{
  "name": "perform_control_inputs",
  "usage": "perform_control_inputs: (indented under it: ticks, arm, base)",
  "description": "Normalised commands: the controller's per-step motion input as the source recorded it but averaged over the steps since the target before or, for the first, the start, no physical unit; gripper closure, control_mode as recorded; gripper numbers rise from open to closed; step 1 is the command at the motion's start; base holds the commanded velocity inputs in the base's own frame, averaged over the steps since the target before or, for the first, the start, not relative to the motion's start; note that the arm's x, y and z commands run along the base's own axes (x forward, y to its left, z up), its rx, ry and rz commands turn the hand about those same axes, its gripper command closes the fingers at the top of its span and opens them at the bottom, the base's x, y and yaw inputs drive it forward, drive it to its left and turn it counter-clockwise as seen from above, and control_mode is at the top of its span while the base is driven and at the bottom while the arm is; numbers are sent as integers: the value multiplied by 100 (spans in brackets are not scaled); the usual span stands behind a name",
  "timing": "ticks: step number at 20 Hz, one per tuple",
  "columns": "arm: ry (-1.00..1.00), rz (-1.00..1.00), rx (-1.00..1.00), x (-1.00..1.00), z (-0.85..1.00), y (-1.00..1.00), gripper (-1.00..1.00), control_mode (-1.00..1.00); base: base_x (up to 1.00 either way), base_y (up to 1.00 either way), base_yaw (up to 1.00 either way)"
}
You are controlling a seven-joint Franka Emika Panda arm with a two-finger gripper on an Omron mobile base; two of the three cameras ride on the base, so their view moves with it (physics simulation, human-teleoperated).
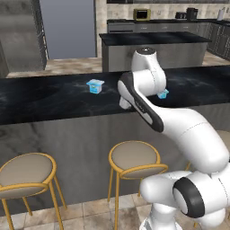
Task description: Stack the yogurt containers by placing the smaller containers on top of the larger containers.
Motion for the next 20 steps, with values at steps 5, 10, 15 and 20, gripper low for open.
perform_control_inputs:
  ticks: [5, 10, 15, 20]
  arm:
    - [0, 6, -3, 32, 20, 26, -100, -100]
    - [-6, 0, -4, 18, 3, 10, -100, -100]
    - [-1, 0, 0, 30, 4, 10, -100, -100]
    - [-4, 0, 0, 39, 0, 9, -100, -100]
  base:
    - [0, 0, 0]
    - [0, 0, 0]
    - [0, 0, 0]
    - [0, 0, 0]
